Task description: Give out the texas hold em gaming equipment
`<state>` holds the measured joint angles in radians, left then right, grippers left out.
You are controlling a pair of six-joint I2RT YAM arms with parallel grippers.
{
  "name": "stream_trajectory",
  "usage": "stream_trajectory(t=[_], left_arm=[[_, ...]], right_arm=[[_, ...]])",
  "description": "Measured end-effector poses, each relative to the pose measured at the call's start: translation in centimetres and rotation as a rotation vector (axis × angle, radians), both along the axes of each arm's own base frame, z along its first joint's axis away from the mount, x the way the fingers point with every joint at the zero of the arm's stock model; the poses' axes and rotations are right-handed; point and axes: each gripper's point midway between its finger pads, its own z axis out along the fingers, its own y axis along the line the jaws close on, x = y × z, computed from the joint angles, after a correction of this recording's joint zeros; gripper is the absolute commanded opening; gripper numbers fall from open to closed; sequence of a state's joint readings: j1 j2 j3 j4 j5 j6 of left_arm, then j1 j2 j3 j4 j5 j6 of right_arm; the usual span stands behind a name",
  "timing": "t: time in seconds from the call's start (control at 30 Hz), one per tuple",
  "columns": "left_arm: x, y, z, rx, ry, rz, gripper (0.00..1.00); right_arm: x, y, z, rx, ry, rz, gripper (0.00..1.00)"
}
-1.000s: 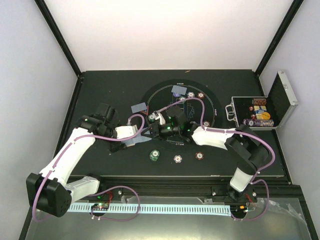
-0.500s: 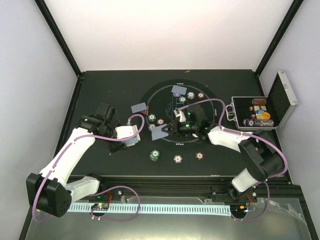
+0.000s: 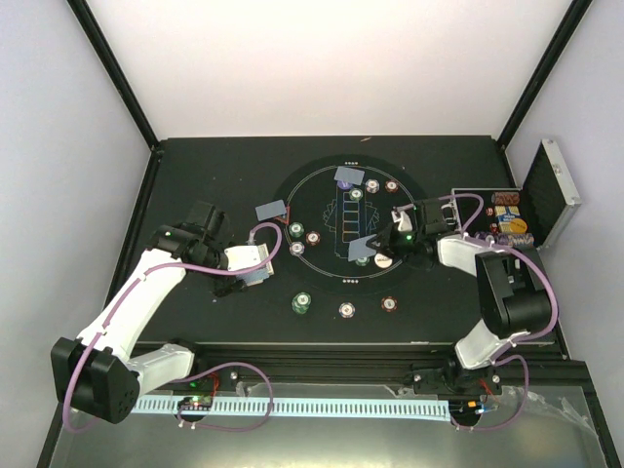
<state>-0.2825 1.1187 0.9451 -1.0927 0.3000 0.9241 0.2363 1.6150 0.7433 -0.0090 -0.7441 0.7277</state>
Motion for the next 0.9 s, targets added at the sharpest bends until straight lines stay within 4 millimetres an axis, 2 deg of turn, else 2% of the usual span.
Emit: stream_trajectory(t=[0.23,0.47,0.7,0.8,0.9], left_arm=[[0.0,0.1,0.0,0.005,-0.001,0.001,0.01],[0.0,0.1,0.0,0.008,-0.002,0.002,0.02],[0.0,0.1,0.0,0.008,-0.004,-0.002,0.02],[0.0,0.1,0.0,0.009,-0.004,-0.004,0.02],[0.0,0.1,0.0,0.009,-0.004,-0.004,0.02]], right_arm=[[1.0,-3.2,-1.2,-0.037,0.017,-0.055,0.06],[1.1,-4.4,-1.7,-0.062,0.014,-0.069,0.26],[0.3,-6.4,-3.4,-0.197,0.053,-0.104,0.32],[-0.1,-7.4,-3.1,-0.265,0.046,-0.127,0.36],[-0.3,-8.2,-1.7,-0.308,0.012,-0.153,0.43]])
